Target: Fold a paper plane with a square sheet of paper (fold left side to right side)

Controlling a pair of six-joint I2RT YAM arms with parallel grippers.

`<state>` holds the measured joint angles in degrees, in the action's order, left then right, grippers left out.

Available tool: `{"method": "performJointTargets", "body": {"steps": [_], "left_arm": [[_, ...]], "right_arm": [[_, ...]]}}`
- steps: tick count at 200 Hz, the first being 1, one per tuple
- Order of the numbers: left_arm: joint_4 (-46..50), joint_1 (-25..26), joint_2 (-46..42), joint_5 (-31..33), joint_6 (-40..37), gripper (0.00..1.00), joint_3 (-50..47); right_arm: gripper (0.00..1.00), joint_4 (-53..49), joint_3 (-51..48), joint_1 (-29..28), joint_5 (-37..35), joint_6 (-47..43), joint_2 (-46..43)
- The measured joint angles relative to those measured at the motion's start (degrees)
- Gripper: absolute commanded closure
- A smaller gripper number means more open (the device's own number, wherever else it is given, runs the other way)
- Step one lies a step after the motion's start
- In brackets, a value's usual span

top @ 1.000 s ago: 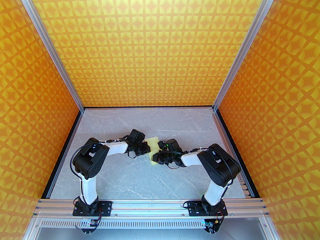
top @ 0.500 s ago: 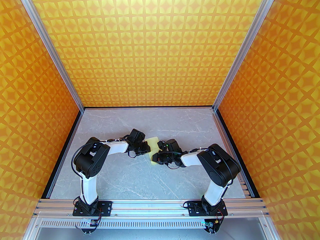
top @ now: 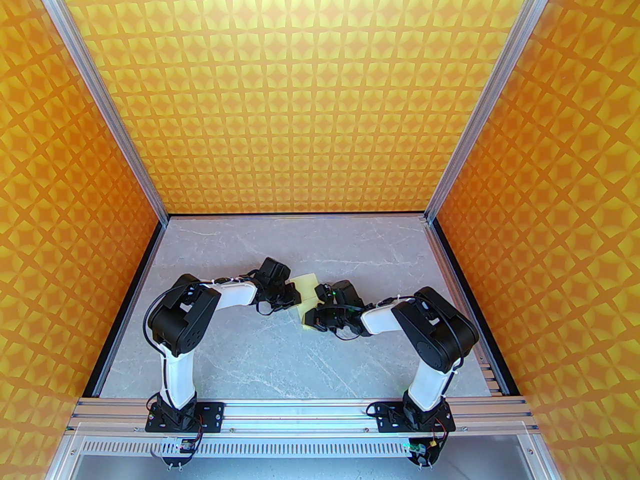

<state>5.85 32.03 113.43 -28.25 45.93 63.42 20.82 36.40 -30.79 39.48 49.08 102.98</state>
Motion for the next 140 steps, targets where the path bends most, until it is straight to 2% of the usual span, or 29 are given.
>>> {"method": "performJointTargets", "body": {"steps": [60,140], "left_arm": [[0.0,-0.2,0.2,-0.3,0.0,0.94,0.1],[0.0,-0.2,0.2,-0.3,-0.2,0.93,0.1]], "right_arm": [[0.97,-0.5,0.1,-0.3,-0.2,-0.1,0.2],[1.0,-8.6,3.6,-0.7,-2.0,-1.0,0.2]]}}
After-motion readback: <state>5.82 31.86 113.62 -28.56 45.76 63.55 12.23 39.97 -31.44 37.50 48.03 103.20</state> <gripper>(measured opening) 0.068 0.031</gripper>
